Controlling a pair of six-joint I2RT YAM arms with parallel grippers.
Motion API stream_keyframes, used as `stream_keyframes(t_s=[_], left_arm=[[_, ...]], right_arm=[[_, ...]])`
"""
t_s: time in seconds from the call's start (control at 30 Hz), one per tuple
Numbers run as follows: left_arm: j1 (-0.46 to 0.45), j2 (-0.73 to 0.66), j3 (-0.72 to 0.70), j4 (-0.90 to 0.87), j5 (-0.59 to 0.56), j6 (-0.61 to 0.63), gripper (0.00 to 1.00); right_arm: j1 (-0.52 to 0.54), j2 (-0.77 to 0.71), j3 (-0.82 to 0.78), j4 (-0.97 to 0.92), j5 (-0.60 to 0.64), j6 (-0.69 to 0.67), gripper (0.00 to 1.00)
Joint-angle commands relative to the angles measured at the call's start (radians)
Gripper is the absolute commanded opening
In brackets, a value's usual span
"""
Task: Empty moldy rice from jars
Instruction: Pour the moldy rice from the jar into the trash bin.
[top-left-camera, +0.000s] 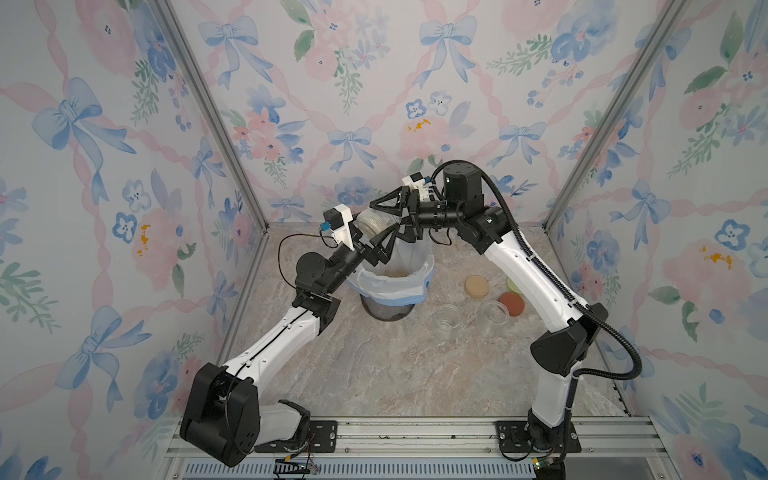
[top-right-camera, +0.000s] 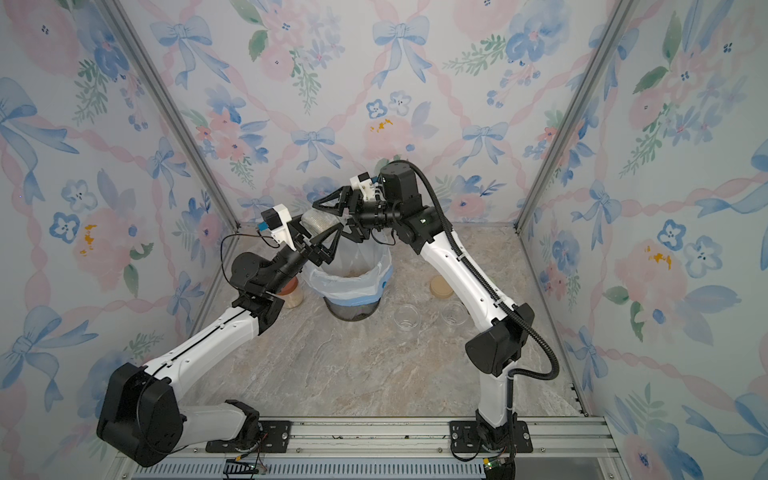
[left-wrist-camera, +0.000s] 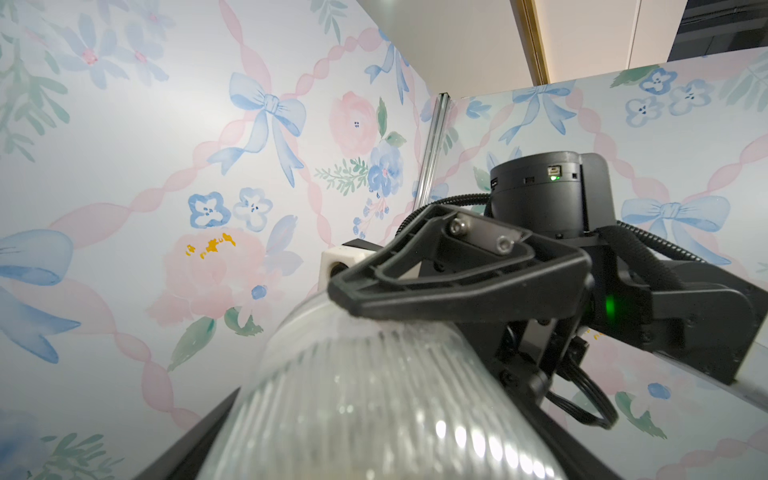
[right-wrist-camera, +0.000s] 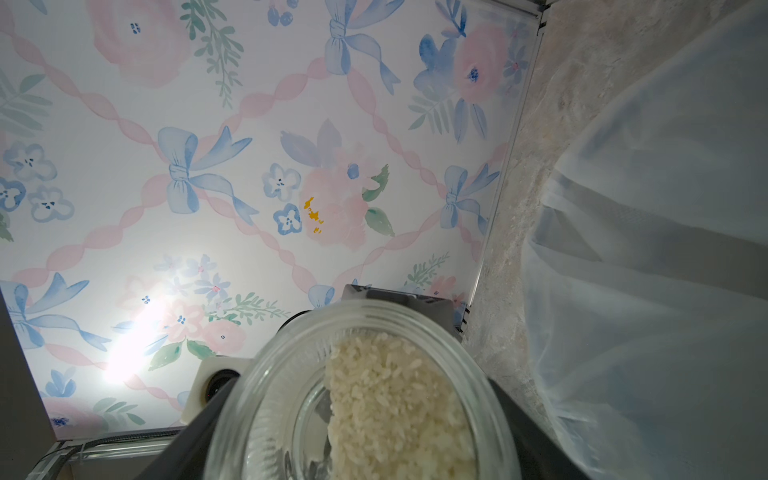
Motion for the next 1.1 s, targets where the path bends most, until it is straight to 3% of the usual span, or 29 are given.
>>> stream_keyframes(t_s=[0.0,0.1,0.2,0.33,0.37,0.4,0.43,0.47,0.53,0.57,0.87,1.07], left_arm=[[-0.009,-0.003,-0.005,0.066,0.002,-0.019,0.78],[-0.010,0.006,0.000,0.065,0.004,-0.027,0.60],[-0.010,0.012,0.006,0.066,0.007,-0.027,0.50],[-0.008,0.021,0.022,0.066,0.022,-0.032,0.07],[-0.005,0.023,0.026,0.065,0.029,-0.036,0.00],[-0.004,0.022,0.027,0.065,0.034,-0.041,0.00],[-0.002,0.021,0.028,0.065,0.038,-0.046,0.00],[-0.002,0.018,0.027,0.057,0.043,-0.049,0.00],[0.005,0.011,0.036,0.018,0.050,-0.052,0.00],[0.010,0.003,0.045,-0.017,0.054,-0.045,0.00],[0.025,-0.051,0.176,-0.480,0.014,0.096,0.00],[0.030,-0.022,0.340,-0.850,-0.053,0.162,0.00]], right_arm=[[-0.003,-0.042,-0.009,0.099,-0.007,0.030,0.00],[0.002,-0.048,-0.022,0.099,-0.003,0.026,0.00],[0.005,-0.051,-0.030,0.103,0.000,0.028,0.00],[0.006,-0.049,-0.030,0.098,0.001,0.019,0.00],[0.005,-0.050,-0.031,0.092,0.006,0.011,0.00],[0.002,-0.052,-0.034,0.087,0.009,0.005,0.01],[0.000,-0.055,-0.040,0.080,0.015,-0.002,0.09],[-0.006,-0.061,-0.050,0.072,0.022,-0.013,0.26],[-0.018,-0.076,-0.071,0.037,0.045,-0.044,0.82],[-0.028,-0.086,-0.081,0.005,0.065,-0.070,0.98],[-0.116,-0.189,-0.182,-0.197,0.185,-0.273,0.97],[-0.148,-0.191,-0.117,-0.363,0.248,-0.429,0.97]])
